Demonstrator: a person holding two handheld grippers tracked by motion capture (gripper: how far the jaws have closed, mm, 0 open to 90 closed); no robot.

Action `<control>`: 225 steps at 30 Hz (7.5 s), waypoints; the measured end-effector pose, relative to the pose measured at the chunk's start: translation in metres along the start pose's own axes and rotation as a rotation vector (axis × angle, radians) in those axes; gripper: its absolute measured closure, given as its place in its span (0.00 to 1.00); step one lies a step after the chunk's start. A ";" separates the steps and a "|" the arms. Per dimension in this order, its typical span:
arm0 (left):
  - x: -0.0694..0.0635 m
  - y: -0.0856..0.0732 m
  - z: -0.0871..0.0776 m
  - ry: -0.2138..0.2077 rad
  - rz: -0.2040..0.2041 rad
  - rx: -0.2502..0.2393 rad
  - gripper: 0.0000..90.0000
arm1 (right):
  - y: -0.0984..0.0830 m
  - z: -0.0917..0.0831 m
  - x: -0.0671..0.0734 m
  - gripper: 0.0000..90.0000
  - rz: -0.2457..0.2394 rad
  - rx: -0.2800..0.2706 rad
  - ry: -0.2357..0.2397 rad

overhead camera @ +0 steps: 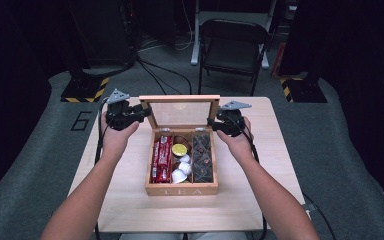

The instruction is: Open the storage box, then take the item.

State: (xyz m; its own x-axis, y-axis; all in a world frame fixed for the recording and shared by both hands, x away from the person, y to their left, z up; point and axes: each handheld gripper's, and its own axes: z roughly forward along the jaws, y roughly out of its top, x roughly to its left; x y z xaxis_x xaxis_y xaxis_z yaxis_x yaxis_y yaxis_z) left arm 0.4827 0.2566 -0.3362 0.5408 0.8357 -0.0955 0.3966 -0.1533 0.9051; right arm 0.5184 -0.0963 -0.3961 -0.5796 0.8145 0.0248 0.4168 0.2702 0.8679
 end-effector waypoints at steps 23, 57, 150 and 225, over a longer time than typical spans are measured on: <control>0.008 0.010 0.012 0.012 -0.043 -0.004 0.70 | -0.006 0.028 -0.006 0.65 0.003 0.040 0.000; 0.022 0.009 0.022 0.016 -0.113 -0.017 0.78 | -0.005 0.033 -0.011 0.72 -0.013 0.051 -0.023; 0.004 -0.077 -0.040 -0.038 -0.175 0.023 0.55 | 0.007 0.052 -0.023 0.72 0.130 0.115 -0.032; -0.002 -0.075 -0.067 -0.008 -0.129 -0.003 0.50 | -0.015 0.024 0.070 0.42 -0.046 0.125 0.193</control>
State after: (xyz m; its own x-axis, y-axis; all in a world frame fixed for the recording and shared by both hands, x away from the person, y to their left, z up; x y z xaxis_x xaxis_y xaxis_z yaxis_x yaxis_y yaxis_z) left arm 0.4023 0.3014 -0.3765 0.4913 0.8442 -0.2142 0.4612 -0.0436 0.8862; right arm 0.4882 -0.0315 -0.4191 -0.7182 0.6899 0.0914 0.4631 0.3758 0.8027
